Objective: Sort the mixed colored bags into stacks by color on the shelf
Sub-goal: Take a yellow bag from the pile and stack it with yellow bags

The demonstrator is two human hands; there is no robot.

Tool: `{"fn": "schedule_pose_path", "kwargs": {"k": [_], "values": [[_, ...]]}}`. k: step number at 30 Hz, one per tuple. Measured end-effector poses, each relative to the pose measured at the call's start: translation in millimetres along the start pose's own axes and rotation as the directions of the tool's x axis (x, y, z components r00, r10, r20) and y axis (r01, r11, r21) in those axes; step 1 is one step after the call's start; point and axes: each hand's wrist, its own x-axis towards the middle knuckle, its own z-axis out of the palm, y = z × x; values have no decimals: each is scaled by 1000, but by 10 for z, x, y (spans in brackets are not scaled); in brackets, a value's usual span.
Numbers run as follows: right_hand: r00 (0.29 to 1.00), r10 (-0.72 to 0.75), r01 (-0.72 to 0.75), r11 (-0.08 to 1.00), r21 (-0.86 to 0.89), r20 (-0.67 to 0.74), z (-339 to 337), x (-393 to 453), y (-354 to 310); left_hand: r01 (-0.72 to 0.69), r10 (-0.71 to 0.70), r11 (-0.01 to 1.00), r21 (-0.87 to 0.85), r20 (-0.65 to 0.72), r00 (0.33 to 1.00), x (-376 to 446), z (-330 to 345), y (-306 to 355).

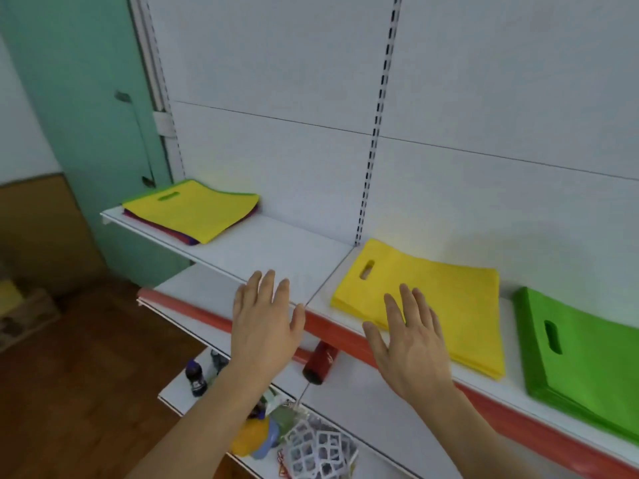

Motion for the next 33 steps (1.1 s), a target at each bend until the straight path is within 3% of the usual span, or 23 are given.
{"fn": "schedule_pose_path", "kwargs": {"k": [9,21,33], "values": [[987,-151,150,988,22,45,500,779,-1478,146,-147,989,9,52,988,197,-123,-1429],[981,-191,186,963,194,7,1396,2320,-2958,135,-147,984,117,99,984,1397,-36,-2957],[973,-150,143,988,53,173,1976,3306,-3783,82,-95,993,86,150,984,2671,477,-4012]]}}
